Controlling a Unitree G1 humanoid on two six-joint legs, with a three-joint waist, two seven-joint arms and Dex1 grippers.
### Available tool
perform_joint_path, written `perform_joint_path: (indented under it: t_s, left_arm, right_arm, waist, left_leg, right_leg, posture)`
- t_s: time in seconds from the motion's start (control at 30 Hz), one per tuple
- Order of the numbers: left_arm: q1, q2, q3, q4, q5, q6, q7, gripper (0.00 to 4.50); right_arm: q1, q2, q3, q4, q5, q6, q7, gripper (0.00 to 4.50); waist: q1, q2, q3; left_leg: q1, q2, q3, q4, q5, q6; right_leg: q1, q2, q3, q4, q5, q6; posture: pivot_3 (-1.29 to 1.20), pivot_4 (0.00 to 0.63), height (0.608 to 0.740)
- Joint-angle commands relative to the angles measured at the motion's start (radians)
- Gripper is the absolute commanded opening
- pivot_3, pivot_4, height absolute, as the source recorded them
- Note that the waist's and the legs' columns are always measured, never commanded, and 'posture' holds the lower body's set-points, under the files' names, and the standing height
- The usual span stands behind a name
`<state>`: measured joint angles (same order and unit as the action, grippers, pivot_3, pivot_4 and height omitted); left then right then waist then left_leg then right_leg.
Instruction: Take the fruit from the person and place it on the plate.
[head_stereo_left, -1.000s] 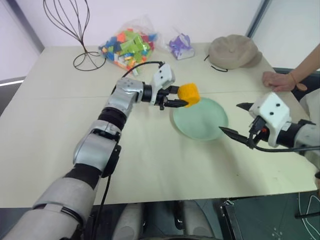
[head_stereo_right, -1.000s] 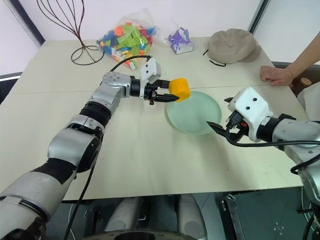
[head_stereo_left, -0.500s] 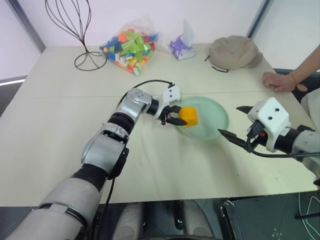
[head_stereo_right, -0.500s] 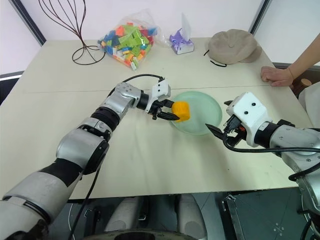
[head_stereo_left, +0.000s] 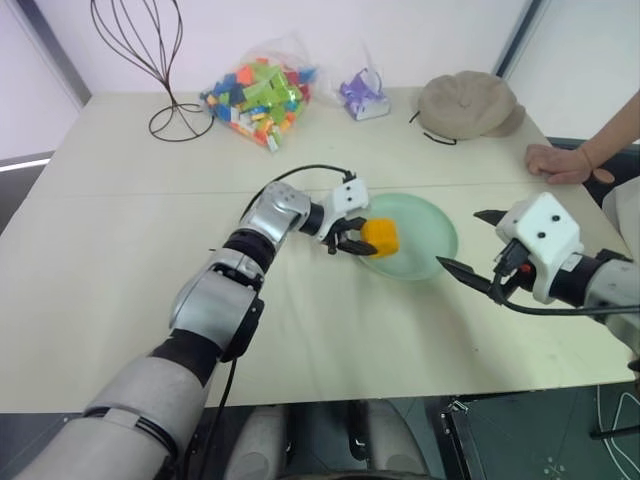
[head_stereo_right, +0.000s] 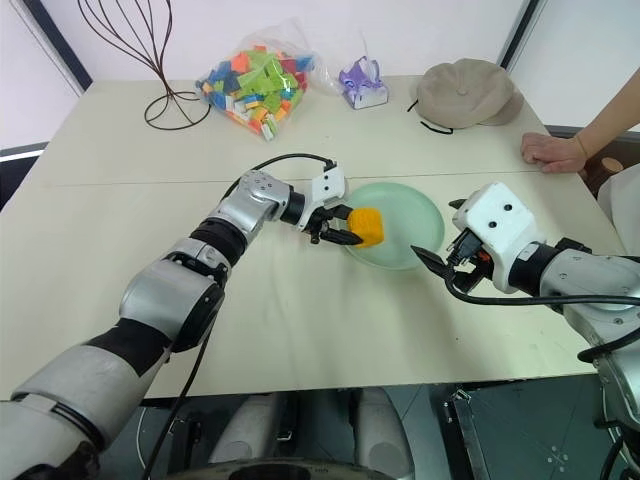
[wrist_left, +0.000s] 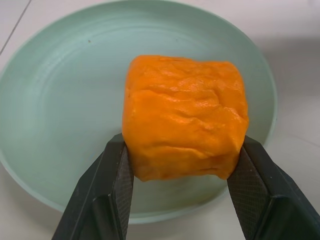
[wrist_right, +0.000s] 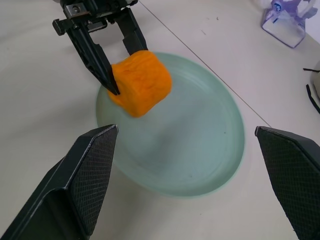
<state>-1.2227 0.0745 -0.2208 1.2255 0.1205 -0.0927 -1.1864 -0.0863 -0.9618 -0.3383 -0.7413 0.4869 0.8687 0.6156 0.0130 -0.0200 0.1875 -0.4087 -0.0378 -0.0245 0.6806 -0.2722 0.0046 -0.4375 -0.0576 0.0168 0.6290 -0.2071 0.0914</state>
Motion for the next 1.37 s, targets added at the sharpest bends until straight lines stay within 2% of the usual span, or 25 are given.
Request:
perform_joint_path:
  t_s: [0.03, 0.23, 0.3, 0.33, 0.4, 0.67, 0.87, 1.07, 1.37]
  left_arm:
    - [-0.008, -0.004, 0.016, -0.009, -0.005, -0.014, 0.009, 2.08]
    - [-0.006, -0.004, 0.018, -0.009, -0.007, -0.013, 0.004, 2.08]
    - [-0.006, -0.004, 0.016, -0.009, -0.005, -0.014, 0.005, 3.09]
    - [-0.006, -0.004, 0.017, -0.009, -0.006, -0.013, 0.002, 3.34]
    - [-0.006, -0.006, 0.017, -0.009, -0.006, -0.013, 0.005, 4.4]
    - [-0.016, -0.004, 0.039, -0.011, -0.022, -0.013, 0.014, 4.46]
    - [-0.075, 0.051, 0.117, -0.066, -0.088, 0.016, -0.015, 4.46]
    - [-0.105, 0.199, 0.18, -0.243, -0.165, 0.158, -0.074, 4.46]
    - [0.153, 0.475, 0.202, -0.755, -0.272, 0.457, -0.17, 4.46]
  right_arm:
    - [-0.017, -0.006, -0.038, -0.021, 0.006, -0.006, -0.001, 4.5]
    - [-0.02, -0.005, -0.036, -0.02, 0.005, -0.006, -0.002, 4.5]
    - [-0.021, -0.005, -0.036, -0.021, 0.006, -0.005, -0.002, 4.5]
    - [-0.021, -0.005, -0.036, -0.021, 0.006, -0.005, -0.002, 4.5]
    - [-0.021, -0.004, -0.036, -0.022, 0.006, -0.004, -0.003, 4.5]
    - [-0.019, -0.004, -0.04, -0.026, 0.008, 0.0, -0.004, 4.5]
    - [-0.019, -0.012, -0.05, -0.033, 0.015, 0.004, 0.0, 4.5]
    - [-0.024, -0.007, -0.039, -0.025, 0.015, -0.005, 0.003, 4.5]
    - [-0.018, 0.002, -0.006, 0.015, 0.005, -0.031, 0.022, 4.5]
  waist:
    - [0.0, 0.0, 0.0]
    - [0.0, 0.0, 0.0]
    - [0.0, 0.0, 0.0]
    - [0.0, 0.0, 0.0]
    - [0.0, 0.0, 0.0]
    - [0.0, 0.0, 0.0]
    - [-0.001, 0.0, 0.0]
    - [-0.004, 0.0, 0.0]
    - [-0.009, 0.001, 0.0]
  left_leg:
    - [0.0, 0.0, 0.0, 0.0, 0.0, 0.0]
    - [0.0, 0.0, 0.0, 0.0, 0.0, 0.0]
    - [0.0, 0.0, 0.0, 0.0, 0.0, 0.0]
    - [0.0, 0.0, 0.0, 0.0, 0.0, 0.0]
    - [0.0, 0.0, 0.0, 0.0, 0.0, 0.0]
    - [0.0, 0.0, 0.0, 0.0, 0.0, 0.0]
    - [0.0, 0.0, 0.0, 0.0, 0.0, 0.0]
    - [0.0, 0.0, 0.0, 0.0, 0.0, 0.001]
    - [0.001, 0.001, 0.0, 0.0, -0.001, 0.001]
  right_leg:
    - [0.0, 0.0, 0.0, 0.0, 0.0, 0.0]
    - [0.0, 0.0, 0.0, 0.0, 0.0, 0.0]
    - [0.0, 0.0, 0.0, 0.0, 0.0, 0.0]
    - [0.0, 0.0, 0.0, 0.0, 0.0, 0.0]
    - [0.0, 0.0, 0.0, 0.0, 0.0, 0.0]
    - [0.0, 0.0, 0.0, 0.0, 0.0, 0.0]
    - [0.0, 0.0, 0.0, 0.0, 0.0, 0.0]
    - [0.0, 0.0, 0.0, 0.0, 0.0, 0.0]
    - [0.001, 0.0, 0.0, 0.001, 0.0, 0.0]
  posture:
    - [0.0, 0.15, 0.74]
    - [0.0, 0.15, 0.74]
    - [0.0, 0.15, 0.74]
    - [0.0, 0.15, 0.74]
    - [0.0, 0.15, 0.74]
    - [0.0, 0.15, 0.74]
    - [0.0, 0.15, 0.74]
    - [0.0, 0.15, 0.74]
    - [0.0, 0.15, 0.74]
